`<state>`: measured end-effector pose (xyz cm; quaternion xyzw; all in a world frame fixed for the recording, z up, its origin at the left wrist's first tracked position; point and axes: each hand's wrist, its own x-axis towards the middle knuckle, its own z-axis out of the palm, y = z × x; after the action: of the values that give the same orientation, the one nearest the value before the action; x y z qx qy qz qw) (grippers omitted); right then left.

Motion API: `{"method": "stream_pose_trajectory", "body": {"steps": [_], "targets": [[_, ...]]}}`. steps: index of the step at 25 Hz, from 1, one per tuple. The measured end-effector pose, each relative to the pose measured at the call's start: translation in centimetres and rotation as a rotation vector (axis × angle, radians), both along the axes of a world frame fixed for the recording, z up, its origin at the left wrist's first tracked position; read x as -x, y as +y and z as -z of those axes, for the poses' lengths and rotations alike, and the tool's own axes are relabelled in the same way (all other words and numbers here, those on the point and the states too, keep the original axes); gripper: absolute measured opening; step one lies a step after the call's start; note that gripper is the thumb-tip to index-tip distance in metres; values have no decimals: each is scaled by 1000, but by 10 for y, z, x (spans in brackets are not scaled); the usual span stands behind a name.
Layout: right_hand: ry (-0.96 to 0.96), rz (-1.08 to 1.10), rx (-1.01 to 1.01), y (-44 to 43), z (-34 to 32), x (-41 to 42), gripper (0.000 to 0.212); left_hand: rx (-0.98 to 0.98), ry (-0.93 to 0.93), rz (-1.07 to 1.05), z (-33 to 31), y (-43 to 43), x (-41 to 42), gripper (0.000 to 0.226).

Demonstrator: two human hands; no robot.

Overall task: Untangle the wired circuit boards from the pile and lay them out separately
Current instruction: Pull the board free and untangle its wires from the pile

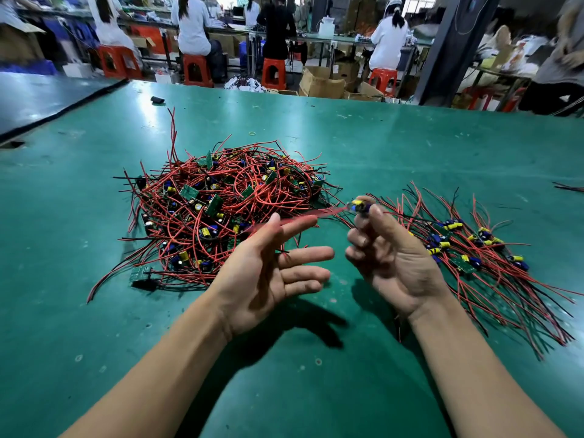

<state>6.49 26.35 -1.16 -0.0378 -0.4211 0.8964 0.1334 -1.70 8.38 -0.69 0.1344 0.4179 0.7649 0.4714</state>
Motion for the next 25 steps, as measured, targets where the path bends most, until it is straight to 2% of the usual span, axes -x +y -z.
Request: {"method": "stream_pose_trajectory", "body": {"steps": [2, 3, 7, 9, 14, 18, 21, 25], "targets": [[44, 80, 67, 2, 1, 1, 33, 7, 21, -23, 0, 0, -4, 45], [47, 113, 8, 0, 2, 2, 27, 15, 59, -24, 2, 1, -6, 41], [39, 104, -516, -9, 8, 3, 31, -22, 171, -105, 4, 6, -12, 33], [73, 4, -619, -12, 8, 1, 37, -22, 170, -174, 5, 5, -11, 31], [73, -207, -440, -10, 3, -5, 40, -93, 106, -90, 5, 0, -5, 32], [-1, -221, -367, -6, 3, -5, 32, -115, 138, -44, 8, -4, -3, 32], [-66, -160, -327, -4, 6, -2, 40, -6, 219, -54, 10, 1, -2, 28], [-129, -110, -333, -6, 5, 3, 37, 180, 357, -7, 10, 9, -5, 29]]}}
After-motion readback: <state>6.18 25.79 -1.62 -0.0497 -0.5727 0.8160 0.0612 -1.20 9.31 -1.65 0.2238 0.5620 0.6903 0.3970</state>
